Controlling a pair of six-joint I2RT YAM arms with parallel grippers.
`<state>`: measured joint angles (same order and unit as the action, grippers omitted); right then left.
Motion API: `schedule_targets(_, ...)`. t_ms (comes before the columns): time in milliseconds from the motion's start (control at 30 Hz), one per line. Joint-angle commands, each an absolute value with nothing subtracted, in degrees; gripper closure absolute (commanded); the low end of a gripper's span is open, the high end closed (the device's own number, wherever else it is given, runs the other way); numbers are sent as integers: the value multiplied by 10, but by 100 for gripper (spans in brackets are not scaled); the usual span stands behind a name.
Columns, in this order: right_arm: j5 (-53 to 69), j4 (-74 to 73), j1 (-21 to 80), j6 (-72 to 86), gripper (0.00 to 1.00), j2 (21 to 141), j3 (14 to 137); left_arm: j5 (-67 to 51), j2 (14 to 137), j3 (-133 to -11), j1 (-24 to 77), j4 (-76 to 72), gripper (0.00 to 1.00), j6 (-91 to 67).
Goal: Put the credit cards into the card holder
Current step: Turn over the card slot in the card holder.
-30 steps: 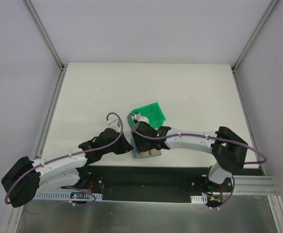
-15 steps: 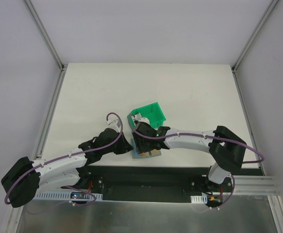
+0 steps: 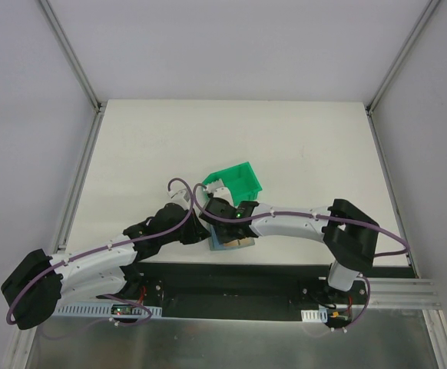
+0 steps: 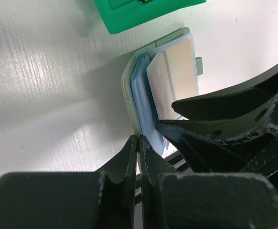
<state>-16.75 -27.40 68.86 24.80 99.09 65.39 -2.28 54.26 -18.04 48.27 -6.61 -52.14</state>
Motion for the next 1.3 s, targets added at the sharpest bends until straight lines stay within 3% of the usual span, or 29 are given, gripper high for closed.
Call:
schedule_targets(0, -210, -317, 690, 247, 67, 971, 665, -4, 530, -178, 478, -72, 100, -529)
schedule_targets(567, -199, -288, 665, 252, 76, 910, 608, -4, 538, -171, 478, -73, 100, -530)
schedule_targets(1067, -193, -244, 636, 252, 74, 850, 525, 11, 561, -185, 477, -62, 100, -528)
schedule_targets(1267, -183, -215, 620, 251, 68, 810, 485, 18, 570, -187, 478, -59, 100, -533)
